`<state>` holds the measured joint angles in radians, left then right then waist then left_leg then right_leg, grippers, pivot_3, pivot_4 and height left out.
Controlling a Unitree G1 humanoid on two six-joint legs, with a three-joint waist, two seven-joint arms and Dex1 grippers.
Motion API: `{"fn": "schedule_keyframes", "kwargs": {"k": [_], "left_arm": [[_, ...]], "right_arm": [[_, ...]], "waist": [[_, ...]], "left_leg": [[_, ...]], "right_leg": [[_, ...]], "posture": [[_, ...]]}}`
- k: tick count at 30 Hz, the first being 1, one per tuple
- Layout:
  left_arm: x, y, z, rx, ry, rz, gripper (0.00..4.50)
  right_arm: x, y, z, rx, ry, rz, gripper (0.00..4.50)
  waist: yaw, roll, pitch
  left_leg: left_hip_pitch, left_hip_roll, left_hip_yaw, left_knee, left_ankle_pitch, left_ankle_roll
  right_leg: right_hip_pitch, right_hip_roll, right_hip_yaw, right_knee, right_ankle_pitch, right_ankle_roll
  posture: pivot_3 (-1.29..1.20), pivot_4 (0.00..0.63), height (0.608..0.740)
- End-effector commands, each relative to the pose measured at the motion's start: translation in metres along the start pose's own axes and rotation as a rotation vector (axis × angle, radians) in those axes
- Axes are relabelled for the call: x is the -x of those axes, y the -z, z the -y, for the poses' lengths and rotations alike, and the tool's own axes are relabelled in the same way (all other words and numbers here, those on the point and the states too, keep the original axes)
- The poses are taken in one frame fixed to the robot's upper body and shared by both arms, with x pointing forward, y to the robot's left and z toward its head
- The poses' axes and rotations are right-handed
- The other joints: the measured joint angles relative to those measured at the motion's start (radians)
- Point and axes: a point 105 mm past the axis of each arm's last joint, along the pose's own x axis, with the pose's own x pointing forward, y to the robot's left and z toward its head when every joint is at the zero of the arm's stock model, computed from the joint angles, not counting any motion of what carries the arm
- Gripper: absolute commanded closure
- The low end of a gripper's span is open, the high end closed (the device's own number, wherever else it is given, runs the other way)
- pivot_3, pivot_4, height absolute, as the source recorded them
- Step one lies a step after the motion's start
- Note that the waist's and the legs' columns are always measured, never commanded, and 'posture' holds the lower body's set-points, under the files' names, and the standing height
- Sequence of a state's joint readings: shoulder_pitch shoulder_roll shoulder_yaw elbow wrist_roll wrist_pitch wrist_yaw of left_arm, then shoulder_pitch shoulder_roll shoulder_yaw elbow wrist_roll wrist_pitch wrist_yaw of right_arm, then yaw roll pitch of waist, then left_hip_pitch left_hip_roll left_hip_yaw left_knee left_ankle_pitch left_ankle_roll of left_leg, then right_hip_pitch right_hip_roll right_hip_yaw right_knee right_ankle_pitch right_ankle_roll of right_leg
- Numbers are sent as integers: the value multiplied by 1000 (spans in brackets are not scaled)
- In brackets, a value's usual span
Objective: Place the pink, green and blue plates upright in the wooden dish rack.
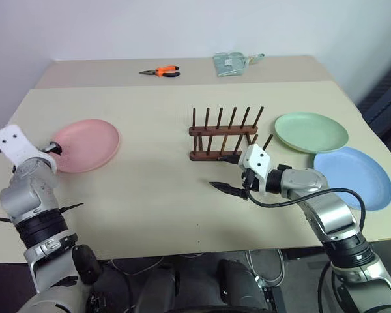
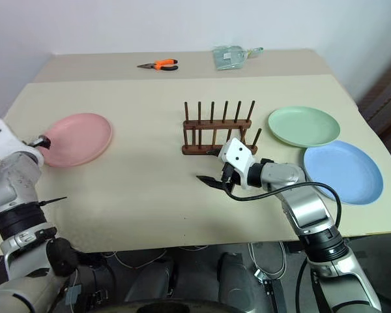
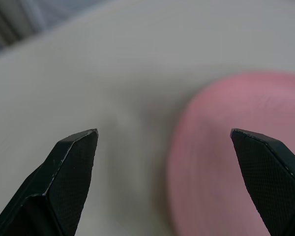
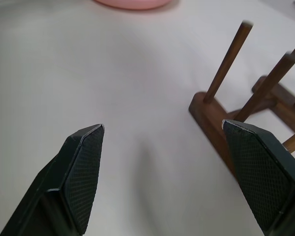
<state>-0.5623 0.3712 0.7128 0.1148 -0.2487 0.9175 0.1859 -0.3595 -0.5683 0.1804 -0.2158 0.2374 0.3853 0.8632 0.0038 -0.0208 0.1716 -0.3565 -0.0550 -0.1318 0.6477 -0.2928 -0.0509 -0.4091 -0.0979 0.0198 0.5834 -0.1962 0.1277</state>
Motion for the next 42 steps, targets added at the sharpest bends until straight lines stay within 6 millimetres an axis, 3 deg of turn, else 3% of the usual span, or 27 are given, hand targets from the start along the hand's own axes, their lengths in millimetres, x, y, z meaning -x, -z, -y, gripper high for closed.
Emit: {"fn": "schedule_keyframes", "kwargs": {"k": [1, 3, 6, 8, 10, 15, 19, 21, 25, 29, 32, 39, 42], "left_arm": [[5, 4, 16, 108, 108, -47, 298], [4, 10, 13, 187, 91, -77, 911], [1, 13, 6, 243, 53, -85, 2397], [3, 5, 20, 214, 114, -44, 3432], [11, -15, 43, 184, 237, 60, 4480], [59, -67, 122, 77, 610, 350, 4495], [99, -86, 184, -27, 798, 448, 4495], [123, -88, 212, -49, 908, 454, 4495], [147, -85, 240, -102, 992, 440, 4495], [157, -78, 252, -142, 1025, 396, 4495], [159, -75, 252, -150, 1031, 371, 4500], [163, -71, 250, -137, 1058, 335, 4500], [163, -68, 250, -122, 1064, 315, 4500]], "right_arm": [[2, -11, 4, 51, 15, 36, 572], [3, -13, 5, 58, 31, 40, 572], [6, -15, 11, 68, 75, 45, 572], [9, -16, 14, 58, 83, 51, 572], [11, -22, 16, 57, 85, 68, 25], [10, -59, 29, 304, 140, 115, 10], [-1, -92, 32, 524, 153, 161, 10], [-7, -101, 43, 639, 209, 133, 10], [-13, -110, 53, 793, 260, 113, 10], [-19, -103, 60, 884, 284, 75, 10], [-19, -97, 64, 906, 299, 46, 884], [-20, -90, 66, 953, 306, 26, 4381], [-21, -86, 64, 962, 294, 21, 4452]], "waist": [[3, 0, 0], [1, 0, 0], [0, 0, 0], [0, -1, 0], [2, -1, 1], [8, -3, 2], [5, -3, 2], [2, -3, 2], [-11, -3, 2], [-22, -3, 2], [-21, -3, 2], [-19, -3, 2], [-17, -3, 3]], "left_leg": [[0, 0, 0, 0, 0, -1], [1, 0, 0, 0, 0, -1], [1, 0, 0, 0, 1, -1], [1, 0, 0, 0, 1, -1], [0, 0, 0, 0, 1, -2], [-1, 0, 0, 0, 1, -3], [0, 0, 1, -1, 1, -3], [0, 0, 1, -1, 1, -2], [0, 0, 2, -1, 1, -2], [0, 0, 1, -2, 2, -2], [0, 0, 1, -2, 2, -2], [0, 0, 1, -1, 2, -2], [0, 0, 1, -1, 2, -2]], "right_leg": [[0, 0, 0, 0, 0, 0], [0, 0, 0, 1, 0, 0], [0, 0, 0, 1, 0, 0], [0, 0, 0, 1, 0, 0], [0, 0, 0, 1, 0, 0], [0, 0, 0, -1, 1, -2], [0, 0, 0, 0, 1, -2], [0, 0, 0, -1, 1, -1], [0, 0, 1, -2, 1, -1], [-1, 0, 1, -2, 1, -1], [-1, 0, 1, -1, 1, -1], [-1, 0, 1, -2, 1, -1], [-1, 0, 1, -2, 1, -1]], "posture": [[0, 150, 740], [0, 150, 740], [0, 150, 740], [0, 150, 740], [0, 150, 740], [0, 150, 740], [0, 150, 740], [0, 150, 740], [0, 150, 740], [0, 150, 740], [0, 150, 740], [0, 150, 740], [0, 150, 740]]}}
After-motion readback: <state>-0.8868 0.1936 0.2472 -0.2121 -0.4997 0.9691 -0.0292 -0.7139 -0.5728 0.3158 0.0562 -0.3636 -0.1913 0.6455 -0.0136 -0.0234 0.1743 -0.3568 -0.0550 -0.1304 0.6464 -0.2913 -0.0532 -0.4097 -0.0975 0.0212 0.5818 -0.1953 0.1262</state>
